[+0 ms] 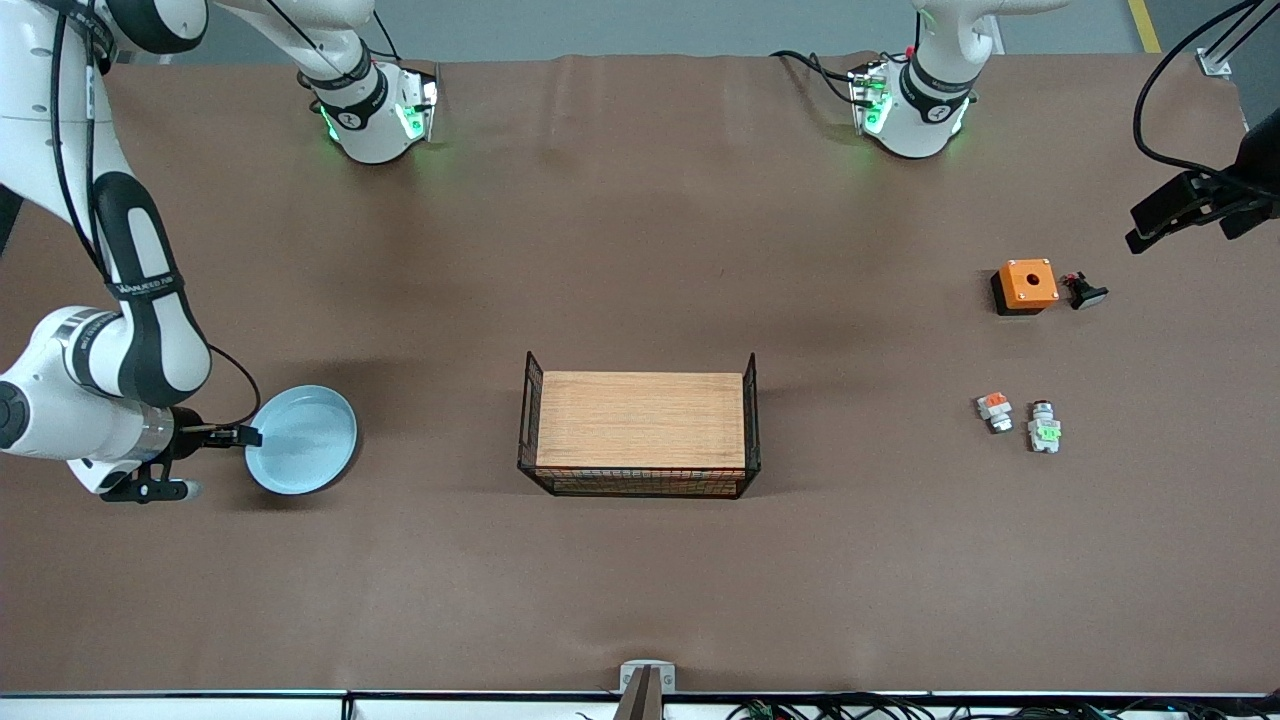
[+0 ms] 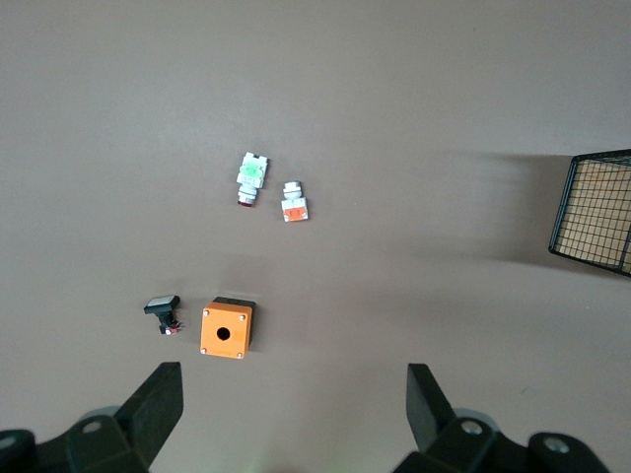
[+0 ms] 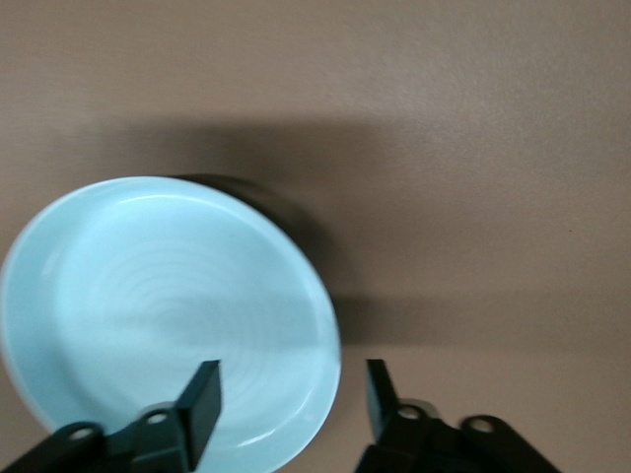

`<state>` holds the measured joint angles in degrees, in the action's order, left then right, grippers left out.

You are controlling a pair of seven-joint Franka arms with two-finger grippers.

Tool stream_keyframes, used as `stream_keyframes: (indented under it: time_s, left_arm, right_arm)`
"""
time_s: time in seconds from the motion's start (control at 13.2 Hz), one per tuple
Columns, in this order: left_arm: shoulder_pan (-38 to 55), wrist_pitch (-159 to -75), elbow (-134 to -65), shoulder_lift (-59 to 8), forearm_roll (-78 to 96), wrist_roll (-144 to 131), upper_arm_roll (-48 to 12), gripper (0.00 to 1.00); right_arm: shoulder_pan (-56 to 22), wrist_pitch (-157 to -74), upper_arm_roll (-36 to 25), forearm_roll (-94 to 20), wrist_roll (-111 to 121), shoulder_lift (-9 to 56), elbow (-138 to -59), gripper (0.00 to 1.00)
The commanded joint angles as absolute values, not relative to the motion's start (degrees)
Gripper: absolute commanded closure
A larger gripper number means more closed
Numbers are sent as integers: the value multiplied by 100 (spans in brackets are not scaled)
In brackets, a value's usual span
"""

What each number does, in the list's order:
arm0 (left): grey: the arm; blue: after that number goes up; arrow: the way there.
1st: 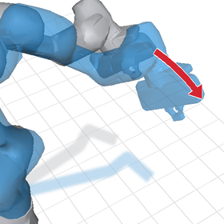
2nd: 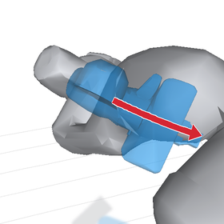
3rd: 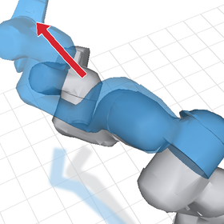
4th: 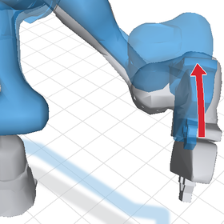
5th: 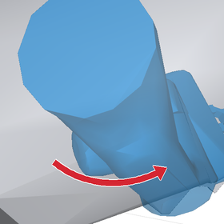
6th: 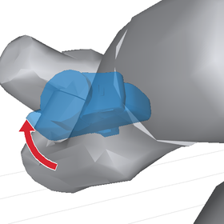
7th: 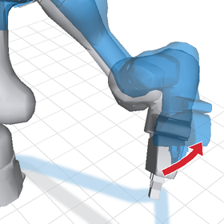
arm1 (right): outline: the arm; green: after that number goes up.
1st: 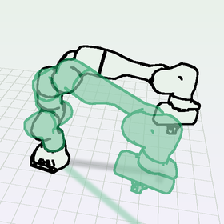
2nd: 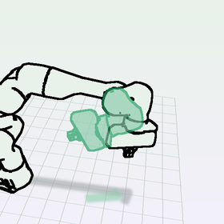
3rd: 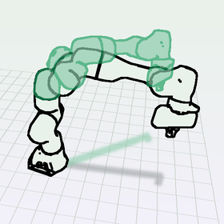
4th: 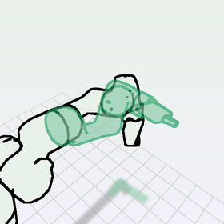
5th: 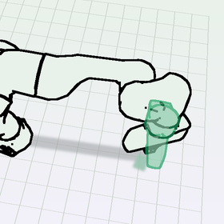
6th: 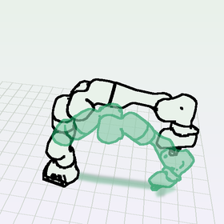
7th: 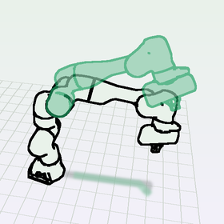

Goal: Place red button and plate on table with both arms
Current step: 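Open the right gripper and lift it off the plate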

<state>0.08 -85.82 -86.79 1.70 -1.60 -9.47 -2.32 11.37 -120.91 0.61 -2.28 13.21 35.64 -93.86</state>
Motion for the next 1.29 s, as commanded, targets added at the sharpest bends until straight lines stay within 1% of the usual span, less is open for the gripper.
stream_keyframes:
  time_s: [0.0,0.3,0.83,1.06,1.21]
  left_arm:
    - [35,-8534,-8534,97,-167,-1002,-220,0]
    - [9,-8534,-8525,88,-158,-993,-220,0]
    - [9,-8534,-8525,70,-167,-1002,-211,0]
    - [18,-8534,-8525,70,-167,-1020,-202,0]
    - [18,-8534,-8569,70,-167,-1055,-211,0]
  right_arm:
    - [985,-11595,79,-193,1318,2955,-9475,8]
    - [590,-10768,79,-176,372,2094,-9475,5]
    - [-87,-9687,97,-35,-712,942,-9466,5]
    - [-105,-9476,114,-44,-721,537,-9379,2]
    - [-97,-9029,114,-53,-729,466,-9029,2]
